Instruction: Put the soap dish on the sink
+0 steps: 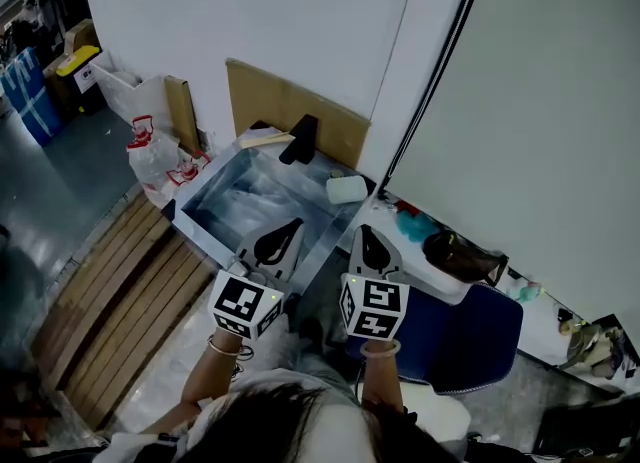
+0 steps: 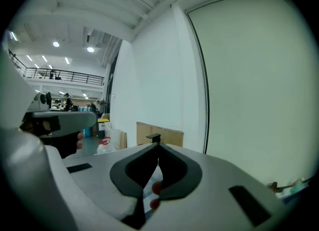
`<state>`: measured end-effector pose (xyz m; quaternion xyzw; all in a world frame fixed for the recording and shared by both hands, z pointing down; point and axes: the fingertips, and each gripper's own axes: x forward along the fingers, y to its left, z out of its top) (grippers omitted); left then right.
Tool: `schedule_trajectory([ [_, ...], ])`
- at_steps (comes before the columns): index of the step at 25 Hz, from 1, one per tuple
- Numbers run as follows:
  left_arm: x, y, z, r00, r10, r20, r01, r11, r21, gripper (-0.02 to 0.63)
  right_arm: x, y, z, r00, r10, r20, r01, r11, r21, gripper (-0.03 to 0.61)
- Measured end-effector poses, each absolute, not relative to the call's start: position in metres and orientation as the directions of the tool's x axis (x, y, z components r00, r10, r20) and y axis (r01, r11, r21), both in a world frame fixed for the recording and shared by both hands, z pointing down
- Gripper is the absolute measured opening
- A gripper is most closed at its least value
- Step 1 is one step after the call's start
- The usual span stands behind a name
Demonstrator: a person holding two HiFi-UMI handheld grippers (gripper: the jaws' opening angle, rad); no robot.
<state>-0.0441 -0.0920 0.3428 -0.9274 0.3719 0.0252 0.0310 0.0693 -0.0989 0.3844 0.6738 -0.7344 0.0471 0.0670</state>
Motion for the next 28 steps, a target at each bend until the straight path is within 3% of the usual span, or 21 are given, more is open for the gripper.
schedule_trajectory([
  [28, -0.07, -0.015, 0.328, 0.71, -0.694, -0.118, -0.701, -0.712, -0.034, 0.008, 0.051, -0.009, 0.364, -0.068, -0.992, 0.109, -0.996, 0.074, 0.053, 0.026],
])
